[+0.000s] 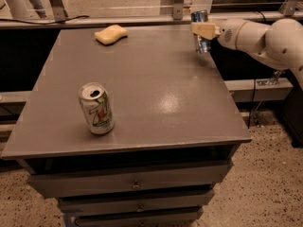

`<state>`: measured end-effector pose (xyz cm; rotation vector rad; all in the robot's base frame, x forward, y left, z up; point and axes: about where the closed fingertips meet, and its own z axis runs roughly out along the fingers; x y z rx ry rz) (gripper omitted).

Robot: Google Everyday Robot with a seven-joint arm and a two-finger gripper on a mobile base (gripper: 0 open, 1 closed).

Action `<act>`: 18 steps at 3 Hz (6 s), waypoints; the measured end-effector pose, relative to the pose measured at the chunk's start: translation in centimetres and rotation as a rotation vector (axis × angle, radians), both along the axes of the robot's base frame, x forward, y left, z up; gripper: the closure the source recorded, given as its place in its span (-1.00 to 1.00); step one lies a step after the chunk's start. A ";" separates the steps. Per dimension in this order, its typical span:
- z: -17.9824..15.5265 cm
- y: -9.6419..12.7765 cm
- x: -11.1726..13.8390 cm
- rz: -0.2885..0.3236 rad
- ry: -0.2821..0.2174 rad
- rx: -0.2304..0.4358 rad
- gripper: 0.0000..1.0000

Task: Place redbull can upright

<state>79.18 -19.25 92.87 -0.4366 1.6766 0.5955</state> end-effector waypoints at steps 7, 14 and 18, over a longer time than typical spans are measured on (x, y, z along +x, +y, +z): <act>0.4 1.1 -3.8 0.101 -0.182 0.283 1.00; -2.1 4.5 -8.5 0.263 -0.332 0.240 0.62; -2.4 2.7 -9.8 0.243 -0.317 0.204 -1.00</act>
Offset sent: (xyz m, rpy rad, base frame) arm 0.0063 0.0162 0.0046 0.0822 -0.0441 0.0353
